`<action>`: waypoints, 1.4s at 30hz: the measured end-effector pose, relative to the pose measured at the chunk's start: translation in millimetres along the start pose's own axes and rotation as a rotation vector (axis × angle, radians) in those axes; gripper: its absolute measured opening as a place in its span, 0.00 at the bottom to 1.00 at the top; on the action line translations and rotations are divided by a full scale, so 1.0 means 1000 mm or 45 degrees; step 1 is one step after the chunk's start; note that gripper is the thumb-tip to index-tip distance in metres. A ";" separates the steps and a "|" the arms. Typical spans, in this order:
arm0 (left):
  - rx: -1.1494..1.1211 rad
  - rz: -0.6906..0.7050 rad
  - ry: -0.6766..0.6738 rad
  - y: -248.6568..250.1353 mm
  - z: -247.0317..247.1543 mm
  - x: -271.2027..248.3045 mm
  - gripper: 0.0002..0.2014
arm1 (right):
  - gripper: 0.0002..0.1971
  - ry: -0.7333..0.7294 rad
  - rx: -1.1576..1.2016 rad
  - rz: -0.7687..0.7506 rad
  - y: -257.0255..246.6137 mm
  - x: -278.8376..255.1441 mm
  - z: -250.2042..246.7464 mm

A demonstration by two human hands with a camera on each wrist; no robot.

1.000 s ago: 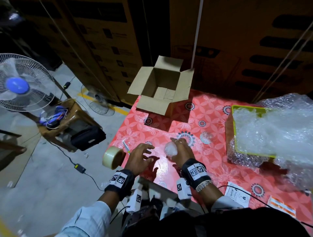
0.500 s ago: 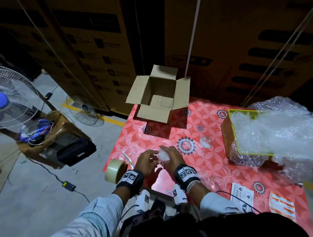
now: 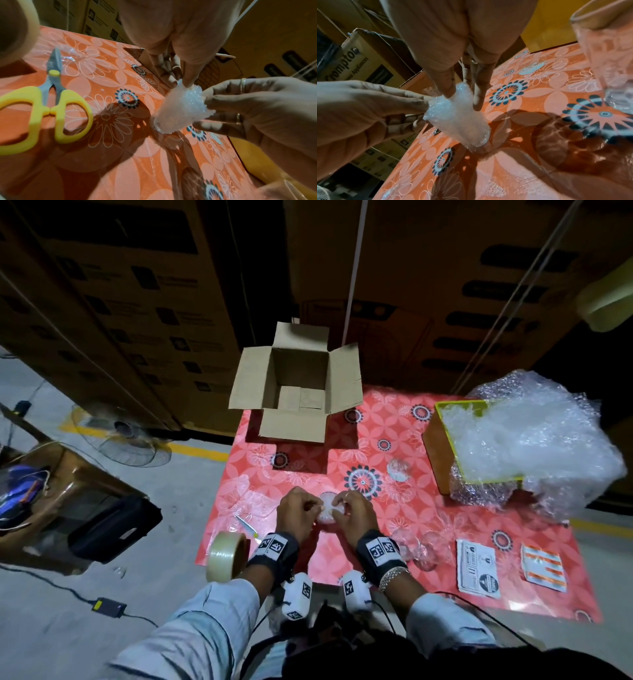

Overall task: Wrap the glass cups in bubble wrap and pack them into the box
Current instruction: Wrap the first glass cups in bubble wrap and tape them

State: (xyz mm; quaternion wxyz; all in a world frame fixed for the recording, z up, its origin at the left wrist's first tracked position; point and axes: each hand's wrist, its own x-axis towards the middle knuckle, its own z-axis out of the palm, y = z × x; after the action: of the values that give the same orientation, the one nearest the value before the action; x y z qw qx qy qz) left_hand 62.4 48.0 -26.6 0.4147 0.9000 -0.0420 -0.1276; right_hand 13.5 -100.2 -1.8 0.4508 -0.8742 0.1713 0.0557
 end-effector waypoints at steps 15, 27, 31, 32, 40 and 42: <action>0.249 0.037 -0.202 0.027 -0.017 -0.001 0.14 | 0.13 0.111 -0.141 0.168 -0.003 0.003 0.007; 0.367 0.009 -0.141 0.038 -0.003 0.004 0.06 | 0.10 0.299 0.081 0.142 0.007 -0.020 0.020; 0.168 0.013 -0.115 0.028 -0.009 0.003 0.13 | 0.05 0.278 0.027 0.157 0.004 -0.015 0.023; 0.121 0.004 -0.106 0.026 -0.012 0.003 0.12 | 0.06 0.265 0.002 0.156 0.003 -0.014 0.024; -0.015 -0.001 -0.100 0.012 -0.024 0.001 0.15 | 0.05 0.196 -0.168 0.242 0.000 -0.003 0.028; -0.052 0.011 -0.097 0.010 -0.023 0.000 0.16 | 0.06 0.174 -0.165 0.279 -0.003 0.001 0.028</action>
State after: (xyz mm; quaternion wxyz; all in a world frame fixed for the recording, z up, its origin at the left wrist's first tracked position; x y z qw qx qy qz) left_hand 68.8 58.5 -4.8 0.4316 0.8857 -0.0591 -0.1607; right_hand 16.7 -76.6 -16.3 0.3718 -0.8794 0.2920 0.0557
